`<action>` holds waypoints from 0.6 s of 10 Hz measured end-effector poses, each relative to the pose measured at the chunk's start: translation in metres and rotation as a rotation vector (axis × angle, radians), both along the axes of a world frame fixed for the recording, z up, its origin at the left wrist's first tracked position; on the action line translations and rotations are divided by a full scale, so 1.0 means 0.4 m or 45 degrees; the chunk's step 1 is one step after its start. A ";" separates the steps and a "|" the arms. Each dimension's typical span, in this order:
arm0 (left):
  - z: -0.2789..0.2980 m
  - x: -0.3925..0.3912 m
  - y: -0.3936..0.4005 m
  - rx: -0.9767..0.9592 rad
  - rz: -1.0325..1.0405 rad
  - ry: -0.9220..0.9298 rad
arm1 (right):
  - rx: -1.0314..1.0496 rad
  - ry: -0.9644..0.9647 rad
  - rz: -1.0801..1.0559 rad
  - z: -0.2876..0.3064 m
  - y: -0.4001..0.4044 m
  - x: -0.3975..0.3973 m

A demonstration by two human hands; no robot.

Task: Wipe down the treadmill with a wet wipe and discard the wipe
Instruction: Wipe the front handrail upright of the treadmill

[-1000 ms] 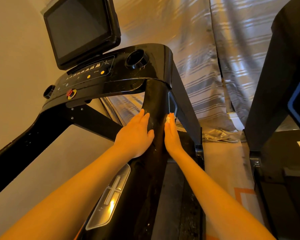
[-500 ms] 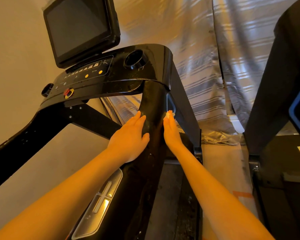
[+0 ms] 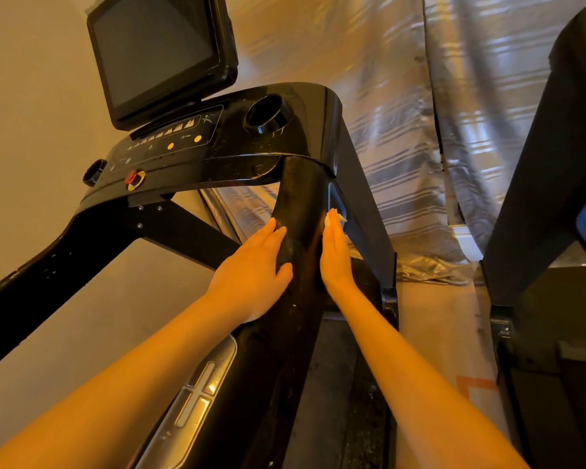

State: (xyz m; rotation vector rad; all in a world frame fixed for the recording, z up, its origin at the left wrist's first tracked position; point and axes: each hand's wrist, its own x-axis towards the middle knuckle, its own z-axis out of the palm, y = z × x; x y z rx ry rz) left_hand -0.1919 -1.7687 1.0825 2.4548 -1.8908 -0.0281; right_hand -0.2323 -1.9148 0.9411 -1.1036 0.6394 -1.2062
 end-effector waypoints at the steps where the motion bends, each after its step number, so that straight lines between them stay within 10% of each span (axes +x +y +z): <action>1: 0.001 0.001 0.000 0.001 -0.007 -0.004 | 0.298 -0.129 0.046 0.027 -0.062 0.008; 6: 0.003 -0.007 0.001 0.007 0.017 0.000 | -0.027 0.072 0.044 -0.118 0.103 -0.008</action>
